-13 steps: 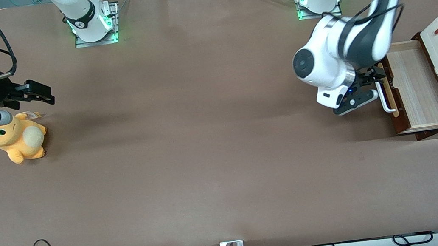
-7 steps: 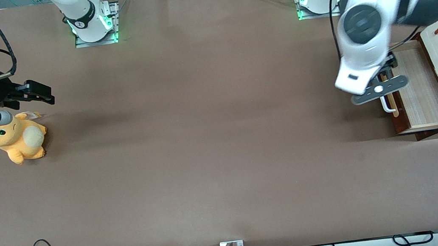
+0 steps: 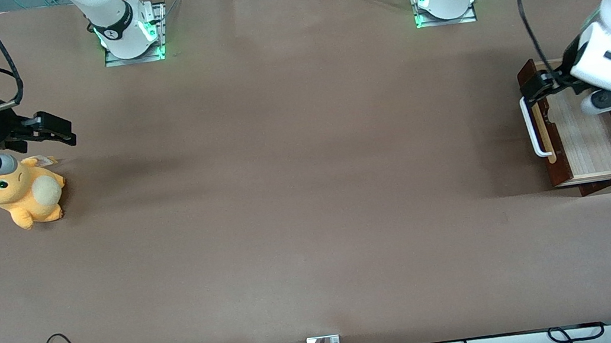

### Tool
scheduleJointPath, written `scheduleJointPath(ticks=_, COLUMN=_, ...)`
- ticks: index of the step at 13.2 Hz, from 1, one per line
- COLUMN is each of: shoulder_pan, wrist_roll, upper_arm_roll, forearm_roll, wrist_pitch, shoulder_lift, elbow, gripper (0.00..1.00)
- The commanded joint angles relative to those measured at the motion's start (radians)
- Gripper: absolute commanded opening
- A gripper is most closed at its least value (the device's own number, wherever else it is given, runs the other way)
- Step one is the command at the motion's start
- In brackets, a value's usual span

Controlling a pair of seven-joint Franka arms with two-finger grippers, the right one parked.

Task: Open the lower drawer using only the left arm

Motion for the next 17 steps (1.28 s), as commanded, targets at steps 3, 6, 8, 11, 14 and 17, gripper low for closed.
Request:
scheduleJointPath(ticks=3, shoulder_pan=0.022, wrist_roll=0.125, upper_arm_roll=0.019, forearm_roll=-0.033, wrist_pitch=0.079, shoulder_lift=-0.074, elbow=-0.096, gripper=1.0)
scheduleJointPath(ticks=6, shoulder_pan=0.022, wrist_roll=0.129, upper_arm_roll=0.019, forearm_roll=-0.032, wrist_pitch=0.073, shoulder_lift=-0.076, elbow=-0.091, gripper=1.0)
scheduleJointPath(ticks=8, shoulder_pan=0.022, wrist_roll=0.129, upper_arm_roll=0.019, forearm_roll=-0.029, wrist_pitch=0.071, shoulder_lift=-0.077, elbow=-0.087, gripper=1.0)
scheduleJointPath(ticks=11, shoulder_pan=0.02, wrist_roll=0.126, upper_arm_roll=0.019, forearm_roll=-0.025, wrist_pitch=0.07, shoulder_lift=-0.076, elbow=-0.076, gripper=1.0)
scheduleJointPath(ticks=14, shoulder_pan=0.02, wrist_roll=0.123, upper_arm_roll=0.019, forearm_roll=-0.024, wrist_pitch=0.07, shoulder_lift=-0.071, elbow=-0.059, gripper=1.0)
scheduleJointPath(ticks=17, shoulder_pan=0.02, wrist_roll=0.12, upper_arm_roll=0.017, forearm_roll=-0.022, wrist_pitch=0.065, shoulder_lift=-0.07, elbow=-0.041, gripper=1.0)
